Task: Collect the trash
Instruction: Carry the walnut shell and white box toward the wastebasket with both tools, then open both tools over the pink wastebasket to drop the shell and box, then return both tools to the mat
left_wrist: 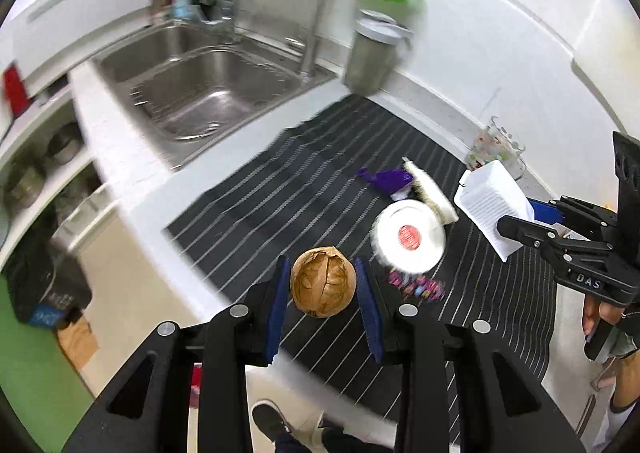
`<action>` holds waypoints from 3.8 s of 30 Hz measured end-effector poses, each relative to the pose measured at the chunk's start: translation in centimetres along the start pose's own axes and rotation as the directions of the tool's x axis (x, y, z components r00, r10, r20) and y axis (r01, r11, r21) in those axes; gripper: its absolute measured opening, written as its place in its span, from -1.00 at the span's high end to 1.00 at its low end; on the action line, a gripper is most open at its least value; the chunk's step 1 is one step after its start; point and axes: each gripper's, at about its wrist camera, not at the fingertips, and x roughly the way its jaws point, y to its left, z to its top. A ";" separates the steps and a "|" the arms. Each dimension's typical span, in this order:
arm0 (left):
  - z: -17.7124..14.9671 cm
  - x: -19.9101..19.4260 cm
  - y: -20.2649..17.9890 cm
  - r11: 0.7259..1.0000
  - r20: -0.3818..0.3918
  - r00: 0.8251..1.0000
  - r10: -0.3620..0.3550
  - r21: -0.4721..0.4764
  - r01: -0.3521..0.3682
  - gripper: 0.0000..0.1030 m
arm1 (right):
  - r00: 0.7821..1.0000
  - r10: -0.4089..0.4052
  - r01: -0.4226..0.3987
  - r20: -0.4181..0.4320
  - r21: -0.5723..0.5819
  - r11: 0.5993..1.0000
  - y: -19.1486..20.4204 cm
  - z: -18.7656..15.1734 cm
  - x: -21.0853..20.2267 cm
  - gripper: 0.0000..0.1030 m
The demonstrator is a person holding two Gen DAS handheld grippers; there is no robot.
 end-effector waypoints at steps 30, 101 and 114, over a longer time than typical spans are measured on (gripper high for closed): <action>-24.7 2.5 28.0 0.919 -0.072 0.986 0.148 -0.359 -0.164 0.35 | 0.936 0.235 -0.298 -0.261 -0.238 0.925 32.0 -7.7 26.6 0.20; -15.3 -6.8 16.8 0.982 -0.022 0.998 0.055 -0.180 -0.058 -0.90 | 0.990 0.070 -0.068 -0.124 0.018 0.997 20.2 -3.3 6.2 -0.93; -5.7 -1.6 1.9 0.987 -0.024 0.994 -0.111 0.113 0.113 -0.90 | 0.989 -0.141 0.147 -0.039 0.241 0.960 2.9 -6.0 -2.2 -0.93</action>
